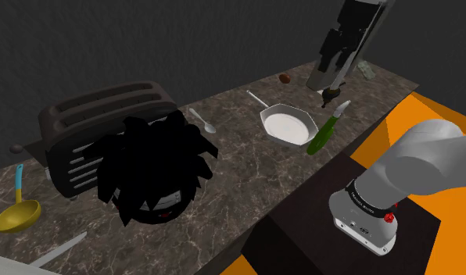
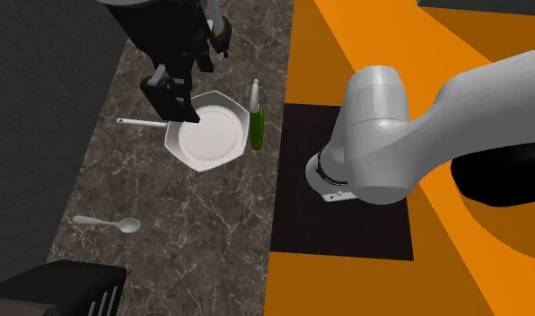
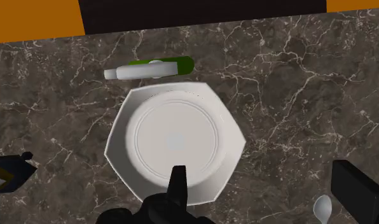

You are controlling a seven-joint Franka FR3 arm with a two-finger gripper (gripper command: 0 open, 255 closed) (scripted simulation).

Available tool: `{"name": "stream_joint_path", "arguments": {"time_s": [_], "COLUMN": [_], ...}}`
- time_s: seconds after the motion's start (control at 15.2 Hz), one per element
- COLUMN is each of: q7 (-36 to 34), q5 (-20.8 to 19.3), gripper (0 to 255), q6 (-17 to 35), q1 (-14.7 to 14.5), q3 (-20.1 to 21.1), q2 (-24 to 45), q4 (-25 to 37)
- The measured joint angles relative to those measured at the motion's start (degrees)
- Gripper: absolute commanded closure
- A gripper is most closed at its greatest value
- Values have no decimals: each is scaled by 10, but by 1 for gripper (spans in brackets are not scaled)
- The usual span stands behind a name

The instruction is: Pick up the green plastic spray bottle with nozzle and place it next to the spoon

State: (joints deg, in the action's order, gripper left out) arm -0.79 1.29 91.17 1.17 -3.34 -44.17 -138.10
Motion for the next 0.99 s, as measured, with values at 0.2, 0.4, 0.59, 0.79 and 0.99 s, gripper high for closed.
{"name": "stream_joint_path", "arguments": {"time_s": [0.2, 0.4, 0.59, 0.79, 0.99], "q7": [-27, -87, -148, -212, -272], "q5": [8, 24, 41, 60, 78], "gripper": [0, 0, 0, 0, 0], "q6": [9, 27, 49, 75, 100], "q1": [17, 55, 97, 137, 179], "q3": [-8, -29, -55, -78, -103], "q2": [18, 53, 83, 108, 128], "q4": [-4, -15, -36, -65, -95]}}
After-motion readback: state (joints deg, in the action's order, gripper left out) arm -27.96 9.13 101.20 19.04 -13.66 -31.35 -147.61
